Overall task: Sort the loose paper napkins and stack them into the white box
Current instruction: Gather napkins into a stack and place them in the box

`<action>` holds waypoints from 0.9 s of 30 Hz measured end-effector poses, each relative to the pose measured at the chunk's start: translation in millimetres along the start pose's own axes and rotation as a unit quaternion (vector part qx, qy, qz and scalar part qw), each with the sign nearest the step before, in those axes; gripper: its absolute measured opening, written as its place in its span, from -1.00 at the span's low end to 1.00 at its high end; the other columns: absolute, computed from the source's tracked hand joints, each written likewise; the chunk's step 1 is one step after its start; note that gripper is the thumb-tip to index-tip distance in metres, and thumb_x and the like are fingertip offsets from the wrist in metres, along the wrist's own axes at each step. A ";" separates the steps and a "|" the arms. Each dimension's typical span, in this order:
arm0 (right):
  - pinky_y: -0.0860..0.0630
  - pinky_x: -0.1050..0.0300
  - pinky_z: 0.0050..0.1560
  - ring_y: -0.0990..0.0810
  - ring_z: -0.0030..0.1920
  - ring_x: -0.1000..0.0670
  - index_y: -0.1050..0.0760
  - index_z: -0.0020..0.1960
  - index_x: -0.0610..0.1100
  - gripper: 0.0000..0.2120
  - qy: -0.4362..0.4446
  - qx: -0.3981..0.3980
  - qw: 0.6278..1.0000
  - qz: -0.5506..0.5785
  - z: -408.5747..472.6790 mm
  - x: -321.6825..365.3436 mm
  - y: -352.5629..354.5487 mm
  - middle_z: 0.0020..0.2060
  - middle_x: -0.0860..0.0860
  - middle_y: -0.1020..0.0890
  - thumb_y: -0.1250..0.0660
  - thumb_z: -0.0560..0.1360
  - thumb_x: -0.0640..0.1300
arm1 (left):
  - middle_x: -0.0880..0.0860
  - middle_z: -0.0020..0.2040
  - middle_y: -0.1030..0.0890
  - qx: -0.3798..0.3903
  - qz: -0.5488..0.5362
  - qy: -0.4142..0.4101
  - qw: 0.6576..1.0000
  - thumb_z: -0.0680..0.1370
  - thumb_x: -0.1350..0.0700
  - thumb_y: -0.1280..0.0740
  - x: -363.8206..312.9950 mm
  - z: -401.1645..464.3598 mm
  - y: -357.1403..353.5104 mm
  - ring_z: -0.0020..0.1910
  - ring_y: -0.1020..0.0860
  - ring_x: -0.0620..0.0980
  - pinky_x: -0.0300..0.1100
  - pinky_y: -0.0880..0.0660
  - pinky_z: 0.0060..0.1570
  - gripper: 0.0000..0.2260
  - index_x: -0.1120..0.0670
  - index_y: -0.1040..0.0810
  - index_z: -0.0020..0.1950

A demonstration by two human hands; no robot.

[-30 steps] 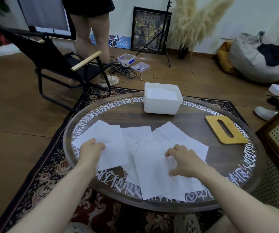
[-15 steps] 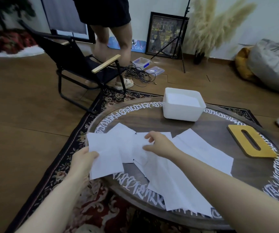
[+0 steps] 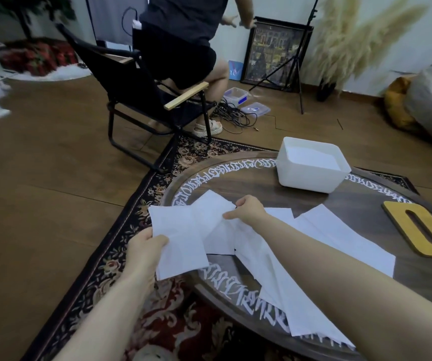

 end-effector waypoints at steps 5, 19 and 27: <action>-0.41 0.08 -0.05 -0.46 0.05 -0.06 -0.38 0.10 -0.16 -0.49 -0.022 -0.014 1.000 -0.007 7.6 -4.6 -2.9 0.26 -0.13 -0.45 -0.57 0.32 -0.06 | 0.10 -0.09 -0.60 -0.001 -0.018 0.003 1.000 0.55 0.35 -0.21 2.0 1.4 1.1 -0.04 -0.57 0.18 0.14 -0.53 0.09 -0.77 0.07 -0.54 -0.18; -0.38 0.17 -0.27 -0.48 -0.20 0.01 -0.40 -0.15 -0.06 -0.75 0.046 -0.104 0.989 0.096 11.2 6.7 -4.8 -0.17 0.02 -0.52 -0.44 0.37 -0.29 | 0.10 -0.06 -0.62 0.002 -0.026 -0.003 1.000 0.55 0.32 -0.25 2.8 10.8 11.0 -0.02 -0.59 0.17 0.16 -0.52 0.12 -0.80 0.06 -0.56 -0.14; -0.46 0.16 -0.25 -0.54 -0.28 0.00 -0.52 -0.18 -0.12 -0.86 0.094 -0.073 0.980 0.158 5.4 7.8 -15.8 -0.29 -0.01 -0.59 -0.47 0.38 -0.27 | 0.05 -0.05 -0.61 0.000 -0.033 -0.025 0.999 0.56 0.30 -0.26 -1.0 11.2 8.7 -0.05 -0.58 0.11 0.10 -0.54 0.07 -0.85 0.07 -0.56 -0.01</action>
Point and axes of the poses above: each hand's wrist, its own z-axis towards the middle knuckle, its own y-axis out of the back of the hand, x = y × z, the point moved 8 cm from there along z, towards the middle knuckle
